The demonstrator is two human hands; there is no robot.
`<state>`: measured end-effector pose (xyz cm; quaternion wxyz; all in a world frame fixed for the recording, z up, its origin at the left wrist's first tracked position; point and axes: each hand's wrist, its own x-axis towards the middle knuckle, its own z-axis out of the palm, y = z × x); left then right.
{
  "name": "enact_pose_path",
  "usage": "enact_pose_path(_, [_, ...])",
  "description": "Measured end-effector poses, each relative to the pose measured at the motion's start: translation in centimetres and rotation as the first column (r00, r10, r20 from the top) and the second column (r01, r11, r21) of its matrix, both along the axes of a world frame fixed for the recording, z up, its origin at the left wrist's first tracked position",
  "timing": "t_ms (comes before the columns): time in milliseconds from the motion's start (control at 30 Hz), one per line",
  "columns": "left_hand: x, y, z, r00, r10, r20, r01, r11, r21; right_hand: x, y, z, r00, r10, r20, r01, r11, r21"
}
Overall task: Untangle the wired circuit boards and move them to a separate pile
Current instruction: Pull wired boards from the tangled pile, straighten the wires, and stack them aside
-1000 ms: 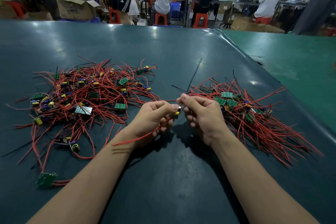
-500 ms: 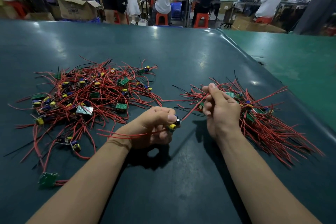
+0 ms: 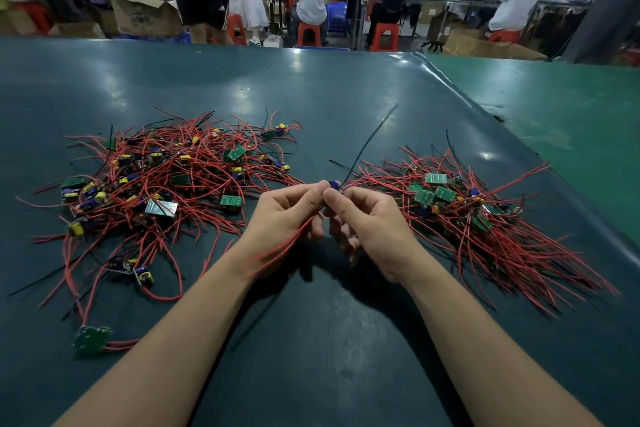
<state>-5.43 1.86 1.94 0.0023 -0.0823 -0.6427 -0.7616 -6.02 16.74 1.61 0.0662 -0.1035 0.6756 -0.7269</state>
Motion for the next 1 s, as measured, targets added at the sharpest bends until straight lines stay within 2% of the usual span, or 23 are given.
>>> enact_pose_path(67, [-0.1,-0.1,0.1,1.0,0.007,0.007,-0.006,0.999,-0.054,0.1,0.1,0.1,0.999,0.025,-0.022,-0.024,0.999,0.026])
enact_pose_path(133, [-0.6,-0.1,0.2,0.997,0.043,0.064,-0.046,0.998,0.041,0.1,0.1,0.2,0.996,-0.03,-0.081,0.029,0.999,-0.013])
enact_pose_path(233, [-1.0,0.0,0.2,0.981,0.133,0.138,-0.159,0.966,0.202,-0.1,0.4,0.5,0.953,-0.224,-0.204,0.2,0.971,-0.132])
enact_pose_path(333, [-1.3,-0.2,0.0,0.962,0.248,0.111,-0.267,0.942,0.205,-0.4,0.6,0.7,0.854,-0.46,-0.242,0.411,0.883,-0.228])
enact_pose_path(400, [-1.5,-0.5,-0.1,0.931,0.354,0.086,-0.364,0.914,0.181,-0.7,0.9,0.7,0.752,-0.637,-0.167,0.568,0.756,-0.326])
enact_pose_path(467, [-1.6,-1.1,-0.3,0.867,0.497,-0.044,-0.496,0.868,0.035,-1.2,1.3,0.8,0.713,-0.699,0.061,0.658,0.635,-0.405])
enact_pose_path(500, [-1.6,-1.4,-0.5,0.811,0.56,-0.17,-0.58,0.809,-0.101,-1.4,1.5,0.7,0.72,-0.667,0.189,0.675,0.612,-0.412])
enact_pose_path(533, [-1.5,-1.7,-0.7,0.745,0.584,-0.322,-0.661,0.708,-0.247,-1.5,1.6,0.6,0.735,-0.617,0.282,0.675,0.621,-0.4])
enact_pose_path(600, [-1.4,-2.3,-1.1,0.625,0.52,-0.582,-0.78,0.426,-0.458,-1.4,1.4,0.4,0.774,-0.548,0.316,0.632,0.691,-0.35])
enact_pose_path(633, [-1.4,-2.6,-1.3,0.606,0.487,-0.629,-0.792,0.302,-0.53,-1.3,1.2,0.3,0.797,-0.536,0.278,0.603,0.731,-0.32])
enact_pose_path(700, [-1.7,-3.3,-1.5,0.644,0.506,-0.574,-0.714,0.128,-0.689,-1.2,0.6,0.4,0.836,-0.516,0.188,0.549,0.794,-0.26])
enact_pose_path(733, [-1.9,-3.7,-1.5,0.666,0.532,-0.522,-0.653,0.078,-0.753,-1.1,0.5,0.4,0.85,-0.502,0.16,0.527,0.816,-0.238])
enact_pose_path(800, [-2.0,-4.3,-1.5,0.695,0.552,-0.461,-0.574,0.041,-0.818,-0.9,0.3,0.5,0.871,-0.471,0.14,0.491,0.846,-0.205])
enact_pose_path(1000, [-2.2,-4.7,-1.1,0.687,0.572,-0.448,-0.546,-0.001,-0.838,-0.3,0.2,0.4,0.91,-0.406,0.087,0.412,0.907,-0.082])
